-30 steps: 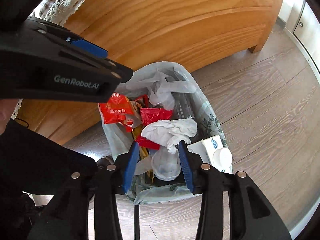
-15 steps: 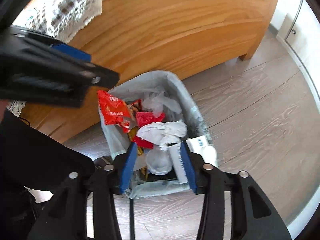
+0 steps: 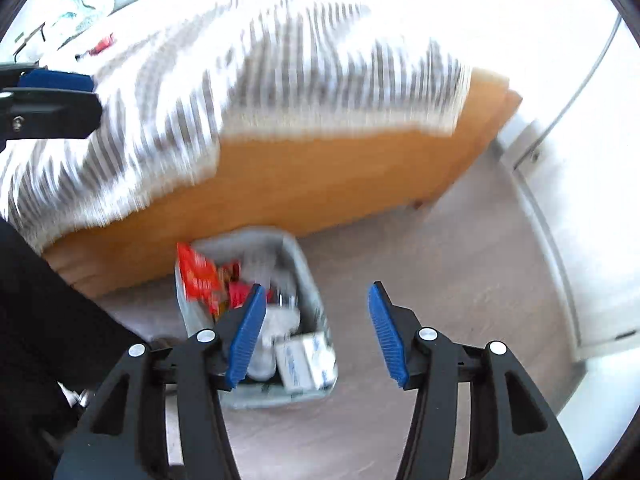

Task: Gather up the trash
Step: 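Move both open tools back over the bed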

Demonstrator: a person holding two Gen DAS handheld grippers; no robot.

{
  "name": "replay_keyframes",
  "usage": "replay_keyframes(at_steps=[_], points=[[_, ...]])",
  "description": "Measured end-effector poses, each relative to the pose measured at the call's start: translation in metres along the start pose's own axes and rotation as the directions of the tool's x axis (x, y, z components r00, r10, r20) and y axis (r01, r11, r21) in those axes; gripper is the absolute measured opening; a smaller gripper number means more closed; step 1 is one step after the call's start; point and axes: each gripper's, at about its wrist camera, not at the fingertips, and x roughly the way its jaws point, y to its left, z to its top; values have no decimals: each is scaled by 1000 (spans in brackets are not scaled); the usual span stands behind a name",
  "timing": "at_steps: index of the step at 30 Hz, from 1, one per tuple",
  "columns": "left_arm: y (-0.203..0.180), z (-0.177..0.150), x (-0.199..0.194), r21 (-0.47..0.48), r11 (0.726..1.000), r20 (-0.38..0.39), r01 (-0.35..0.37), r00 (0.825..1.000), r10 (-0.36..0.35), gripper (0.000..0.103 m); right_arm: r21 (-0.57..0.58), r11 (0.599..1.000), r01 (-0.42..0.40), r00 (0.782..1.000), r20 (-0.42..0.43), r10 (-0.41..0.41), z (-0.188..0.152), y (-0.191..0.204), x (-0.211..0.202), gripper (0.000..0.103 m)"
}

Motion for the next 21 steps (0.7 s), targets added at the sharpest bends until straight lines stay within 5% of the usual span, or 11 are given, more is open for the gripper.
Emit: replay_keyframes(at_steps=[6, 10, 16, 21], points=[[100, -2, -83, -141, 985, 203, -98, 971, 126, 73, -37, 999, -19, 978, 206, 26, 69, 40, -51, 59], [189, -7, -127, -297, 946, 257, -130, 943, 210, 76, -99, 994, -43, 950, 305, 71, 110, 81, -70, 59], [319, -34, -175, -499, 853, 288, -151, 900, 327, 76, -194, 976, -103, 919, 356, 168, 172, 146, -75, 62], [426, -66, -194, -651, 731, 247, -207, 853, 461, 76, -261, 953, -157, 904, 351, 245, 211, 194, -67, 62]])
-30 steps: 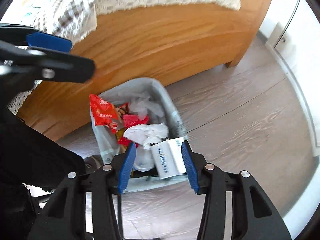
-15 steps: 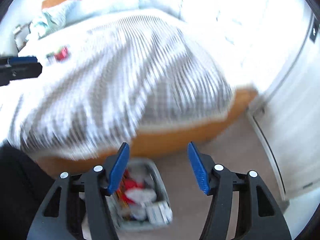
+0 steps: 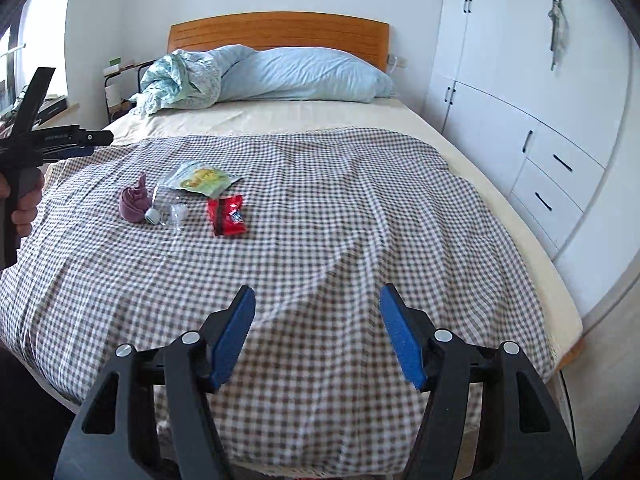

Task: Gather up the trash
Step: 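Move both open tools back over the bed, then grasp the pink cloth with left tool while right tool grasps the green snack bag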

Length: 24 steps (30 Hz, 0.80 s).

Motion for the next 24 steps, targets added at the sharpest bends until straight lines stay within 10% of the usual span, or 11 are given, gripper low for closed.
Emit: replay_keyframes(at_steps=[13, 14, 17, 24], points=[[124, -3, 134, -260, 965, -246, -21, 968, -45, 74, -50, 981, -186, 982, -40, 185, 84, 61, 113, 62], [127, -6, 142, -267, 963, -254, -39, 967, -32, 71, -34, 978, -205, 978, -56, 203, 89, 64, 127, 62], [135, -11, 148, -289, 957, -224, 0, 972, -68, 18, 42, 961, -273, 955, -105, 276, 100, 72, 168, 62], [140, 0, 92, -216, 975, -114, -45, 993, 21, 14, 195, 929, -314, 918, -189, 350, 121, 89, 261, 62]])
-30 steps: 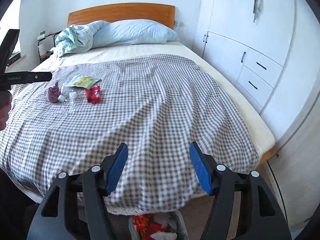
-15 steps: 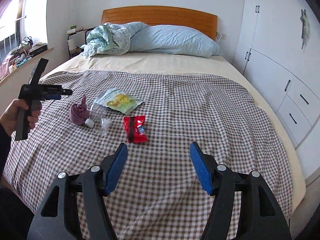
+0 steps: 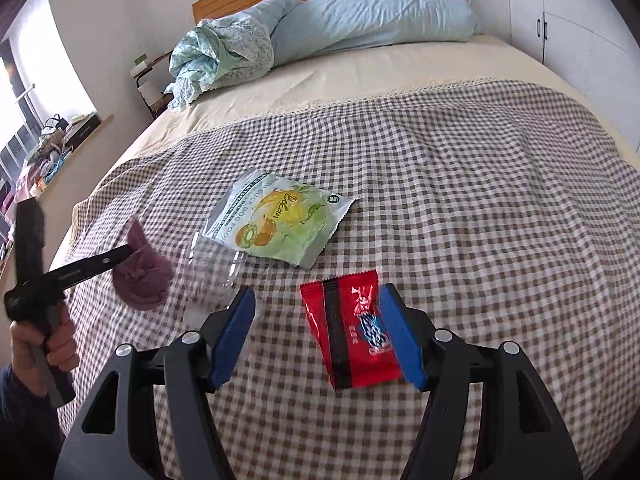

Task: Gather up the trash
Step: 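Grasp the pink cloth with left tool while right tool grasps the green snack bag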

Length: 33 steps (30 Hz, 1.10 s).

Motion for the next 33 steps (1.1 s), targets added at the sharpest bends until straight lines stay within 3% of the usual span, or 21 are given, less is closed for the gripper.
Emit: replay_keyframes(at_steps=[4, 10, 13, 14, 15, 17, 22, 27, 33], points=[[18, -6, -38, -51, 999, 69, -1, 998, 4, 14, 95, 995, -39, 998, -38, 43, 23, -8, 53, 62], [40, -12, -61, -130, 991, 101, 27, 995, -14, 14, 288, 950, -122, 985, -81, 151, 38, -21, 110, 62], [37, -11, -59, -129, 991, 100, 37, 995, -25, 14, 273, 959, -82, 993, -65, 103, 39, -12, 118, 59], [34, -12, -56, -125, 991, 94, 40, 995, -28, 14, 250, 968, -35, 996, -71, 54, 40, -8, 118, 43], [34, -13, -53, -125, 992, 85, 37, 996, -27, 14, 239, 971, -6, 996, -82, 27, 40, -5, 123, 20], [36, -14, -48, -130, 991, 69, 34, 997, -25, 14, 237, 971, -22, 997, -69, 40, 41, -7, 122, 12], [30, -19, -66, -121, 992, 95, 21, 995, -10, 14, 250, 964, -86, 994, 85, 66, 45, -8, 67, 7], [19, -25, -97, -105, 994, 138, 11, 990, 4, 14, 113, 993, 18, 966, 256, -47, 36, 4, -22, 5], [-10, -41, -134, -95, 994, 162, 55, 986, -39, 14, 35, 994, 104, 938, 328, -109, 9, -3, -110, 2]])
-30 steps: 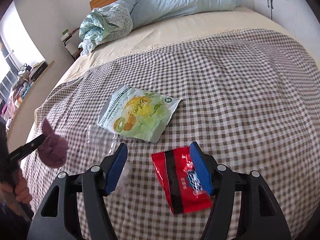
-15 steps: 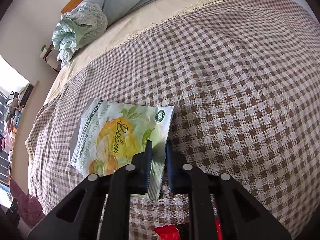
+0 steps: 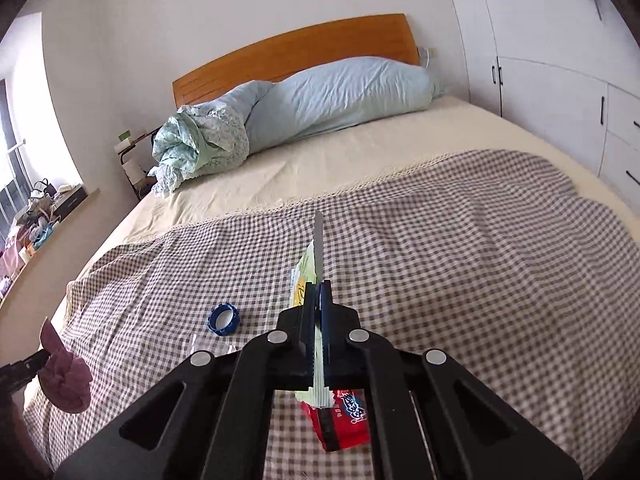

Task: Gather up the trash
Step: 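Grasp the pink cloth with left tool while right tool grasps the green snack bag, then carry the pink cloth and green snack bag with both tools to the bin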

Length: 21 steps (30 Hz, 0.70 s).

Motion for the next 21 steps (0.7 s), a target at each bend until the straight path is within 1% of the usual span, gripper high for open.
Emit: replay_keyframes(at_steps=[2, 6, 8, 12, 16, 19, 21], points=[[-14, -7, -14, 17, 1000, 6, 13, 1000, -13, 14, -38, 999, 23, 1000, 19, -22, -5, -4, -30, 2], [-47, -24, -42, 40, 998, 0, 40, 999, -40, 14, -92, 995, 32, 998, 52, -27, -15, -11, -87, 2], [-66, -33, -55, 67, 996, -6, 52, 999, -52, 14, -109, 993, 42, 996, 78, -33, -22, -17, -118, 2], [-105, -52, -81, 122, 989, -8, 78, 997, -77, 14, -127, 991, 53, 994, 102, -40, -37, -32, -172, 2], [-148, -78, -103, 193, 974, -25, 117, 993, -114, 14, -151, 987, 59, 994, 98, -44, -61, -45, -220, 2], [-179, -99, -110, 233, 961, -62, 148, 989, -137, 14, -178, 981, 72, 994, 89, -57, -84, -54, -250, 2], [-200, -117, -111, 262, 950, -93, 169, 984, -150, 14, -176, 981, 80, 994, 84, -66, -100, -63, -269, 2]])
